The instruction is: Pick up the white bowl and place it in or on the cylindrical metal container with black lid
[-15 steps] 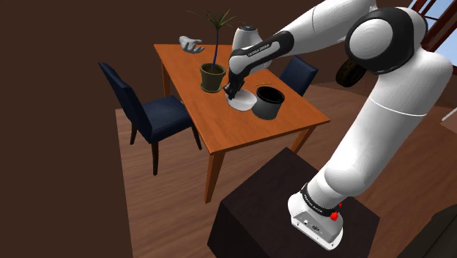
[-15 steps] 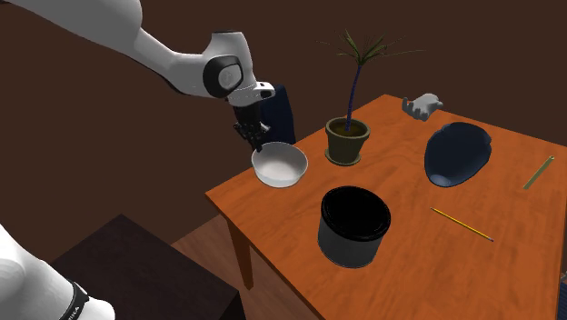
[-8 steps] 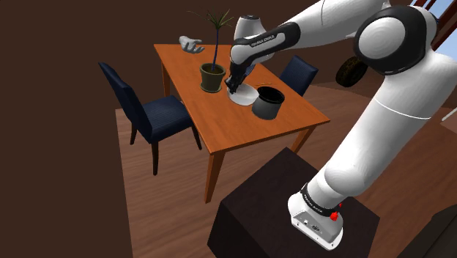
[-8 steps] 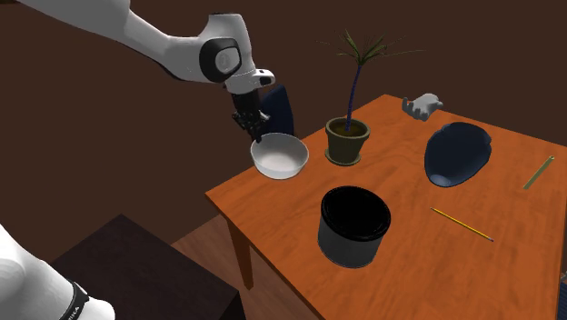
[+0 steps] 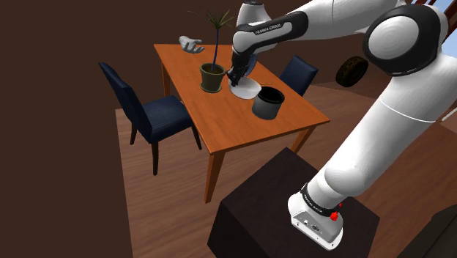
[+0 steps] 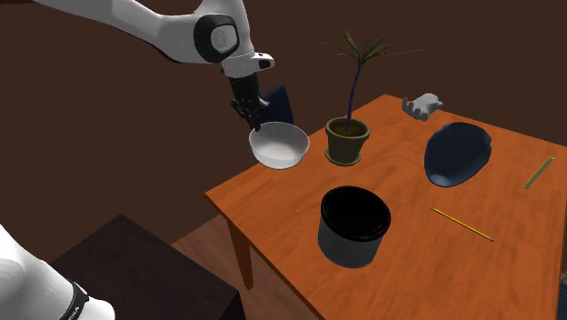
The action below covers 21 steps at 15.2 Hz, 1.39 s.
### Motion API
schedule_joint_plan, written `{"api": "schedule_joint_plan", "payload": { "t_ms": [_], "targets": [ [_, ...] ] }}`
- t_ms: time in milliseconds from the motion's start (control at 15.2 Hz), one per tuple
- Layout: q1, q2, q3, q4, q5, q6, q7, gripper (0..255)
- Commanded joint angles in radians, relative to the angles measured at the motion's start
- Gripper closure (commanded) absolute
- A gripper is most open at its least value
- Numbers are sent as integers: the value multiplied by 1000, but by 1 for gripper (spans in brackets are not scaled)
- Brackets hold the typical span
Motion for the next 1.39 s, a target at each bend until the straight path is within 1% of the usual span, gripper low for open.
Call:
{"api": "schedule_joint_plan", "payload": {
  "t_ms": [0,330,660,1320],
  "targets": [
    [-12,-6,-10,10,4,-14,-25,255],
    [-73,-6,-63,38,24,-32,-152,255],
    [-135,17,-115,96,51,-58,-280,255],
    [-264,127,-197,290,128,-137,-521,255]
  ]
}}
